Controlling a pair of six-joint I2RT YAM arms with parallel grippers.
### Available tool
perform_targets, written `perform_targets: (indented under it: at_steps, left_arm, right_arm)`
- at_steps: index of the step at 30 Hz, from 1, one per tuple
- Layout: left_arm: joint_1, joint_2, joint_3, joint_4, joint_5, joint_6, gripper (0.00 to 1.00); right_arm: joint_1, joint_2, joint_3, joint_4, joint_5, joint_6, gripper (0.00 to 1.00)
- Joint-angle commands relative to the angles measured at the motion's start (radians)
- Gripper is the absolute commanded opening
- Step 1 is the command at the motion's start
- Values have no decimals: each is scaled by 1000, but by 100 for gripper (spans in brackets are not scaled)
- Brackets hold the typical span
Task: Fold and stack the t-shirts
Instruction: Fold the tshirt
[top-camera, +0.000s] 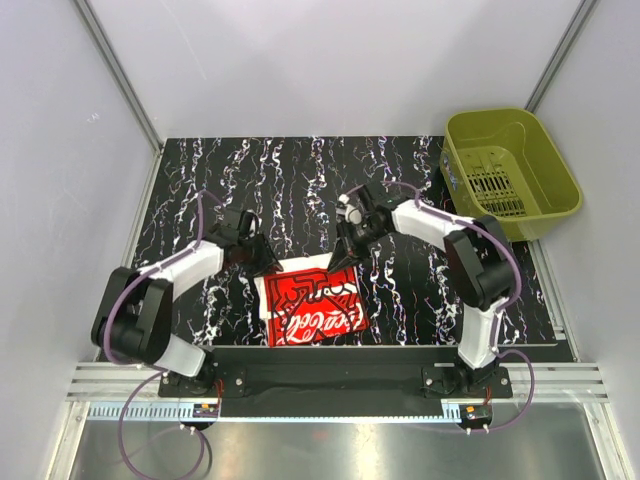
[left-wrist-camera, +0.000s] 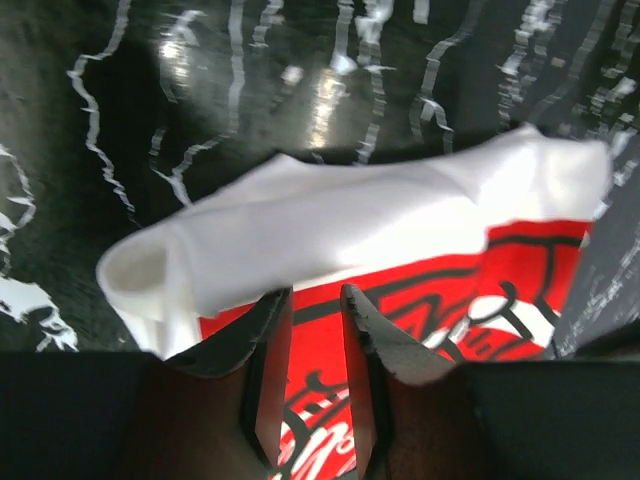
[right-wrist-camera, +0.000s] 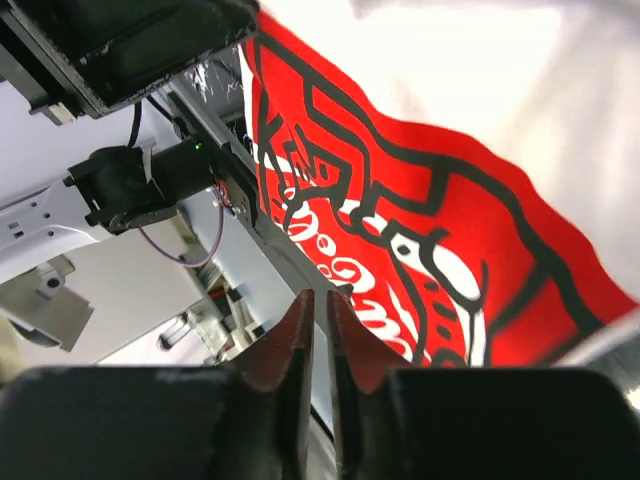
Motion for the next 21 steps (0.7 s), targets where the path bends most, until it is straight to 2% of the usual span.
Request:
perform_targets:
  at_steps: [1, 3, 6, 11, 15, 18, 21]
  left_arm:
    - [25, 40, 0, 84, 15, 5, 31]
    - [35, 63, 3, 82, 7, 17, 30]
    - [49, 103, 3, 76, -8, 35, 29]
    - [58, 176, 28, 70, -22, 75, 27]
    - [54, 151, 74, 3, -31, 114, 27]
    - [23, 35, 114, -97, -63, 129, 45]
    - [-32, -62, 109, -161, -56, 105, 50]
  right_arm:
    - [21, 79, 22, 86, -94, 39, 15]
    - [21, 137, 33, 57, -95, -9, 10]
    - [-4, 173, -16, 56, -98, -41, 8]
    - [-96, 127, -163, 56, -25, -72, 8]
    - [-128, 60, -164, -22, 55, -98, 8]
    - [-124, -47, -159, -78, 78, -104, 8]
    - [-93, -129, -148, -131, 83, -99, 9]
